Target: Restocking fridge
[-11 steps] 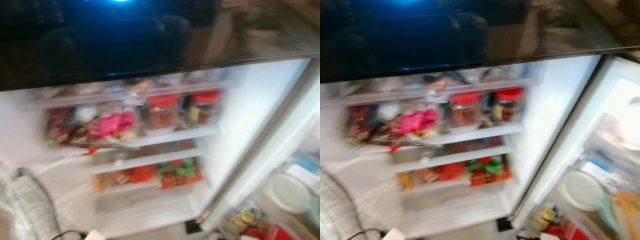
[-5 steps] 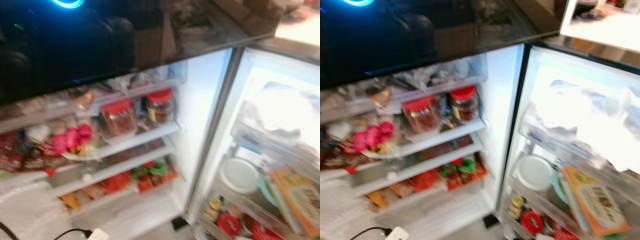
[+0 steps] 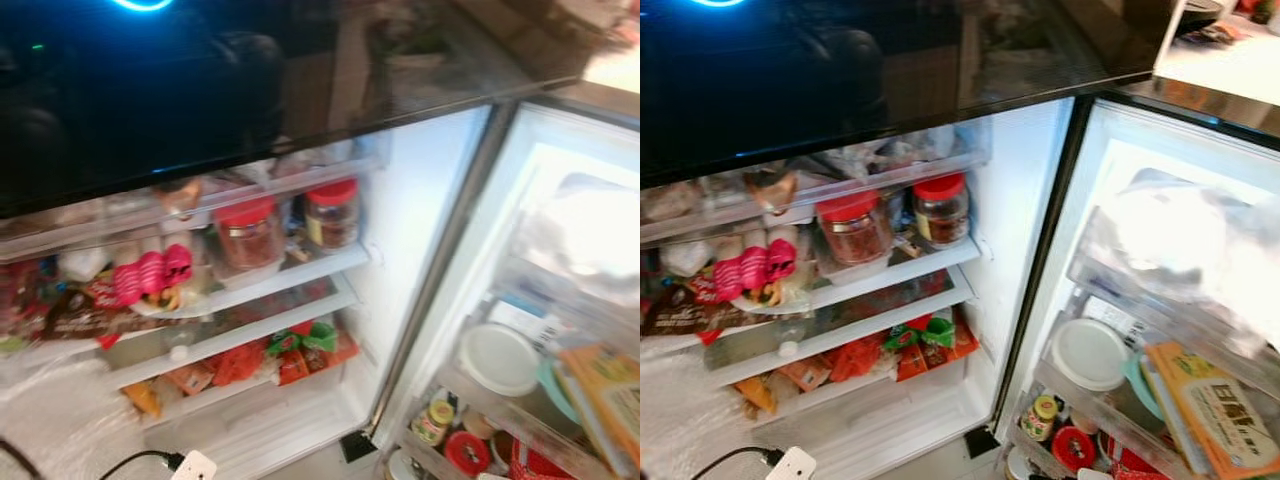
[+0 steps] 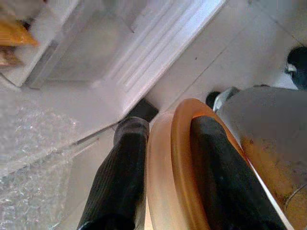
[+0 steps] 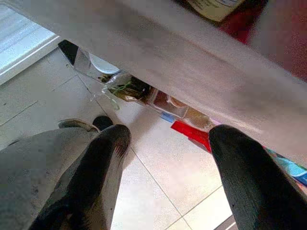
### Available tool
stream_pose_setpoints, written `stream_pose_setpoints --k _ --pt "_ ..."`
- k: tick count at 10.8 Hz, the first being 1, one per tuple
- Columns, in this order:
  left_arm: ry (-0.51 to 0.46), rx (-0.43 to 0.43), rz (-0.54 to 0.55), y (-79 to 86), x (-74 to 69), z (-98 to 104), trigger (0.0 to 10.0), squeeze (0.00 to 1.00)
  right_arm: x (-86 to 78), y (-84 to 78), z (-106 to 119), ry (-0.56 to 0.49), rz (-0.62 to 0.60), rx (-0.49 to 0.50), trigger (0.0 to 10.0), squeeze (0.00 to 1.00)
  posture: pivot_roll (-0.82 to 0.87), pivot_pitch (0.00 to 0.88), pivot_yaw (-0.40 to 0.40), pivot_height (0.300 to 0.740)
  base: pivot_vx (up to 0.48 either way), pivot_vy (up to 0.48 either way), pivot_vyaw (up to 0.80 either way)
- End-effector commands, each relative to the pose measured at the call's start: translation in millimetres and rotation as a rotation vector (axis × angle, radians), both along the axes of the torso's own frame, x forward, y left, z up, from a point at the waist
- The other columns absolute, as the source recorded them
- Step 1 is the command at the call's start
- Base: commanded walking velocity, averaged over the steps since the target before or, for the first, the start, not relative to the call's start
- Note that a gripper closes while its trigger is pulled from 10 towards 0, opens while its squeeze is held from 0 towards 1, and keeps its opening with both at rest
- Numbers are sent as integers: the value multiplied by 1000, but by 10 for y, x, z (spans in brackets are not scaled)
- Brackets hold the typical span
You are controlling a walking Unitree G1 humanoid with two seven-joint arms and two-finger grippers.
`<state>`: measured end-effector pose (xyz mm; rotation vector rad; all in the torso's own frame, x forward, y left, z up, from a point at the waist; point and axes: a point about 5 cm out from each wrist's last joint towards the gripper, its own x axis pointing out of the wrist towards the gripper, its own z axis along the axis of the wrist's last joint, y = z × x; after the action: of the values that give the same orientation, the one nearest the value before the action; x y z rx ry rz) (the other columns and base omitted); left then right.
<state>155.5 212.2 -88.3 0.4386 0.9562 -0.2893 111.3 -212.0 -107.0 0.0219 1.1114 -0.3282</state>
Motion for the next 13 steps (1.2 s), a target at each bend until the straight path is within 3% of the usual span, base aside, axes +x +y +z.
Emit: stream_pose_setpoints --k 1,2,3,4,5,6,7,8,9,10,11,13 --pt "-21 -20 -7 -20 5 8 10000 0 2 -59 13 -10 -19 -9 10000 0 -122 0 -7 719 0 0 0" --pt "-42 -16 -103 -65 40 29 10000 0 2 -63 14 -10 -15 -10 10000 0 -124 0 -6 719 0 0 0" --pt "-118 24 -214 -38 361 198 10000 0 -3 -68 13 -9 -15 -11 10000 0 -123 0 -6 719 0 0 0" --pt "-142 120 -343 -26 525 289 10000 0 -7 -70 13 -8 -13 -12 10000 0 -120 0 -6 719 0 0 0" --pt "-137 162 -413 -36 538 293 10000 0 -11 -71 12 -6 -11 -12 10000 0 -116 0 -8 719 0 0 0" --pt "-151 141 -444 2 513 313 10000 0 -16 -73 11 -5 -8 -11 10000 0 -115 0 -7 719 0 0 0" --pt "-183 199 -483 120 500 359 10000 0 -20 -74 10 -4 -4 -11 10000 0 -115 0 -6 719 0 0 0" --pt "-301 196 -398 187 715 563 10000 0 -23 -77 10 -3 -2 -11 10000 0 -113 0 -9 719 0 0 0" --pt "-403 132 -338 134 845 697 10000 0 -22 -81 11 -3 1 -12 10000 0 -114 0 -10 719 0 0 0" --pt "-500 -22 -234 55 932 816 10000 0 -21 -84 11 -2 3 -14 10000 0 -116 0 -11 719 0 0 0" --pt "-549 -93 -184 34 961 876 10000 0 -22 -85 11 -2 3 -14 10000 0 -116 0 -11 719 0 0 0" --pt "-724 -340 -23 -61 1058 1173 10000 0 -13 -97 15 0 4 -14 10000 0 -112 0 -15 719 0 0 0"
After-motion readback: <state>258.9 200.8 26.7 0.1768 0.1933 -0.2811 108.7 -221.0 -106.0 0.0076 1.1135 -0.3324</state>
